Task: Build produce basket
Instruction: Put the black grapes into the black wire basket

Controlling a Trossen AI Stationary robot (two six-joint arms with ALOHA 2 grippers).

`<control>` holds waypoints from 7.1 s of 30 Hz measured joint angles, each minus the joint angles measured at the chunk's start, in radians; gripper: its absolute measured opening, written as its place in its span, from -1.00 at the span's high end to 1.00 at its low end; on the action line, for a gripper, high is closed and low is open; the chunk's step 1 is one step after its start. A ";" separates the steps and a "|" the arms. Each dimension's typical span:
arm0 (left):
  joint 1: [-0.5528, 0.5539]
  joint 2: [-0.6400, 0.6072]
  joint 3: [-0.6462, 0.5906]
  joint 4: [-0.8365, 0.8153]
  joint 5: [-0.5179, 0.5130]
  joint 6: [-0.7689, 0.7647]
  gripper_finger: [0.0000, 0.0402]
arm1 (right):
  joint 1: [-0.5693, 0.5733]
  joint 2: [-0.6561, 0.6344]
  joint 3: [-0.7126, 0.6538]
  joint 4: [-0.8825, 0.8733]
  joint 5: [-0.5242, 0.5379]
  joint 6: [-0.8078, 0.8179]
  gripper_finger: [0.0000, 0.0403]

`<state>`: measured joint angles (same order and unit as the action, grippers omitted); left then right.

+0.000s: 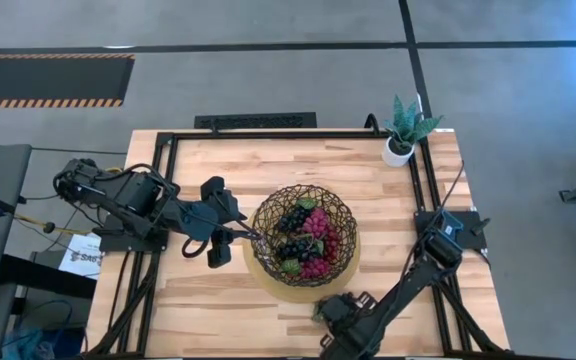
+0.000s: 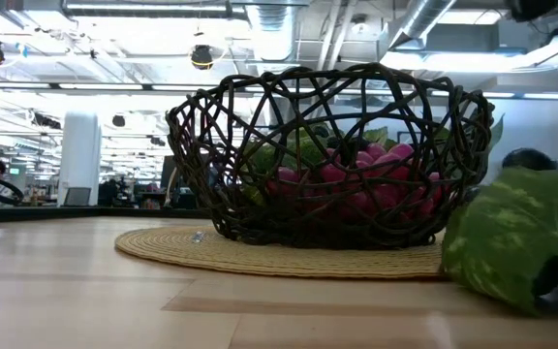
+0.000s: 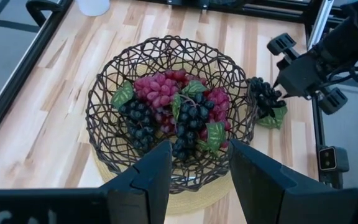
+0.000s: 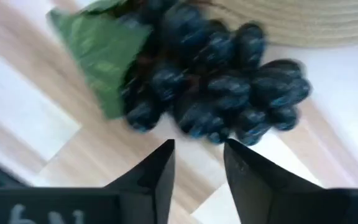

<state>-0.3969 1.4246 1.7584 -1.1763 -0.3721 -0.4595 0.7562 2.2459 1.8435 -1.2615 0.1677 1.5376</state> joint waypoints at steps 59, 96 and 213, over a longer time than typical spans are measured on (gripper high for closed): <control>-0.048 0.052 -0.064 0.561 0.050 0.464 0.27 | -0.141 -0.314 0.450 -0.078 0.690 -0.579 1.00; 0.074 0.174 -0.058 0.540 0.226 0.567 0.27 | -0.149 -0.314 0.451 0.108 0.682 -0.735 1.00; -0.190 -0.016 0.098 -0.046 -0.088 0.097 0.27 | -0.117 -0.072 -0.272 0.890 -0.319 -0.173 0.91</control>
<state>-0.5873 1.4082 1.8561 -1.2224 -0.4599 -0.3626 0.6395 2.1738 1.5716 -0.3714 -0.1516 1.3643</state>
